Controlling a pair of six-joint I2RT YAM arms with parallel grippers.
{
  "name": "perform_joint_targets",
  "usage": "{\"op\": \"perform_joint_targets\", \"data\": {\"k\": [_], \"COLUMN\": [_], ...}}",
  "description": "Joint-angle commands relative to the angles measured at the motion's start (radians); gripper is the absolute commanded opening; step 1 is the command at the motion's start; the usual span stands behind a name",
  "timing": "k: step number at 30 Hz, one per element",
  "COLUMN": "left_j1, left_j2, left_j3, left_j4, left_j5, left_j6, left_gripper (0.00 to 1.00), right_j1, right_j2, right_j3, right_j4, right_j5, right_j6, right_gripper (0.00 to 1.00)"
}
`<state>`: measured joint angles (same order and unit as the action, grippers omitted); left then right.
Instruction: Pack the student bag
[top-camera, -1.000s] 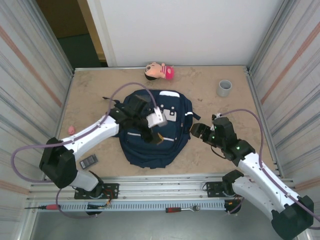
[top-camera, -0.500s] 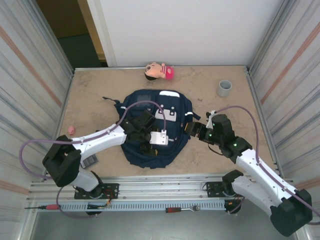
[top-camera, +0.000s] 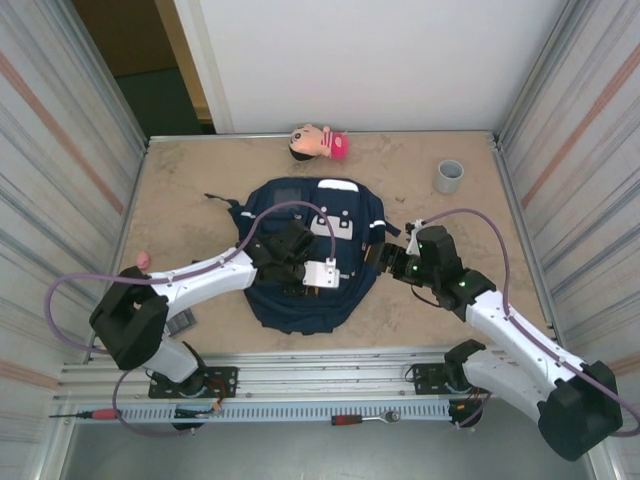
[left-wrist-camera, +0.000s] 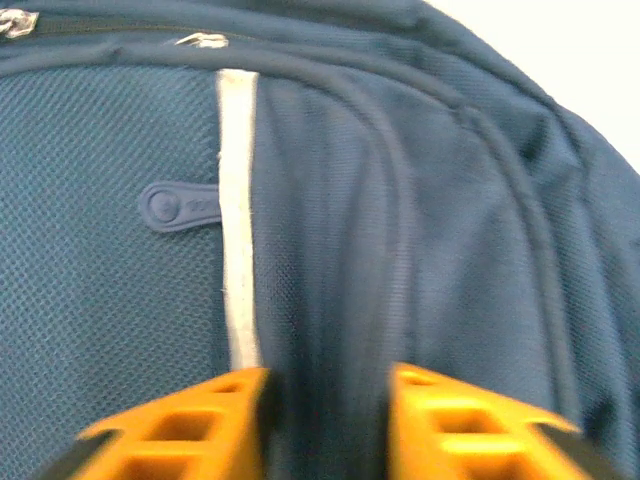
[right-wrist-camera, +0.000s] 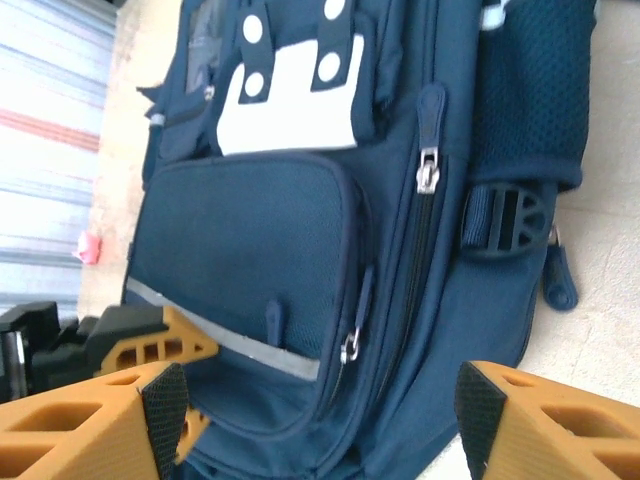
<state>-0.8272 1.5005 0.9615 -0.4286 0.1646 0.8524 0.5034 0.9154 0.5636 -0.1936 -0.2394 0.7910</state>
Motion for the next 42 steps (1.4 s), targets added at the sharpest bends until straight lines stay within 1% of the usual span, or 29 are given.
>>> {"op": "perform_joint_targets", "data": {"k": [1, 2, 4, 6, 10, 15, 16, 19, 22, 24, 28, 31, 34, 37, 42], "left_j1": [0.026, 0.041, 0.071, 0.095, 0.139, 0.201, 0.215, 0.264, 0.314, 0.337, 0.343, 0.343, 0.344, 0.344, 0.347], "left_j2": [-0.069, -0.086, -0.108, -0.120, -0.169, -0.261, -0.276, -0.292, -0.282, -0.276, -0.259, -0.249, -0.244, -0.241, -0.246], "left_j3": [-0.006, -0.010, -0.006, -0.001, -0.021, -0.123, -0.141, -0.188, -0.192, -0.186, -0.162, -0.149, -0.148, -0.144, -0.150], "left_j4": [0.053, 0.058, 0.060, 0.057, 0.082, 0.237, 0.271, 0.324, 0.295, 0.271, 0.225, 0.202, 0.194, 0.176, 0.201], "left_j5": [0.044, 0.080, 0.139, 0.187, 0.263, 0.366, 0.394, 0.500, 0.587, 0.632, 0.660, 0.674, 0.673, 0.682, 0.679], "left_j6": [-0.046, -0.064, -0.102, -0.132, -0.188, -0.275, -0.290, -0.280, -0.237, -0.203, -0.140, -0.111, -0.085, -0.043, -0.039], "left_gripper": [0.10, 0.06, 0.03, 0.00, 0.00, 0.00, 0.00, 0.00, 0.00, 0.00, 0.00, 0.00, 0.00, 0.00, 0.00], "right_j1": [0.012, 0.012, 0.007, -0.001, -0.012, -0.045, -0.045, -0.045, -0.062, -0.090, -0.153, -0.150, -0.136, -0.127, -0.113], "right_j2": [0.008, 0.011, 0.014, 0.027, 0.101, 0.176, 0.179, 0.161, 0.163, 0.190, 0.275, 0.334, 0.398, 0.460, 0.526], "right_j3": [0.029, 0.024, 0.016, 0.016, 0.037, 0.028, 0.016, -0.015, -0.009, 0.008, 0.048, 0.095, 0.144, 0.188, 0.237], "right_j4": [0.026, 0.040, 0.076, 0.105, 0.118, 0.180, 0.206, 0.240, 0.198, 0.182, 0.193, 0.179, 0.177, 0.165, 0.104], "right_j5": [0.034, 0.053, 0.064, 0.036, -0.088, -0.244, -0.280, -0.366, -0.394, -0.419, -0.521, -0.566, -0.597, -0.650, -0.687], "right_j6": [-0.082, -0.106, -0.158, -0.221, -0.386, -0.562, -0.617, -0.801, -0.974, -1.036, -1.099, -1.168, -1.204, -1.214, -1.236], "right_gripper": [0.71, 0.71, 0.71, 0.71, 0.71, 0.71, 0.72, 0.72, 0.73, 0.73, 0.72, 0.71, 0.71, 0.70, 0.69]}}
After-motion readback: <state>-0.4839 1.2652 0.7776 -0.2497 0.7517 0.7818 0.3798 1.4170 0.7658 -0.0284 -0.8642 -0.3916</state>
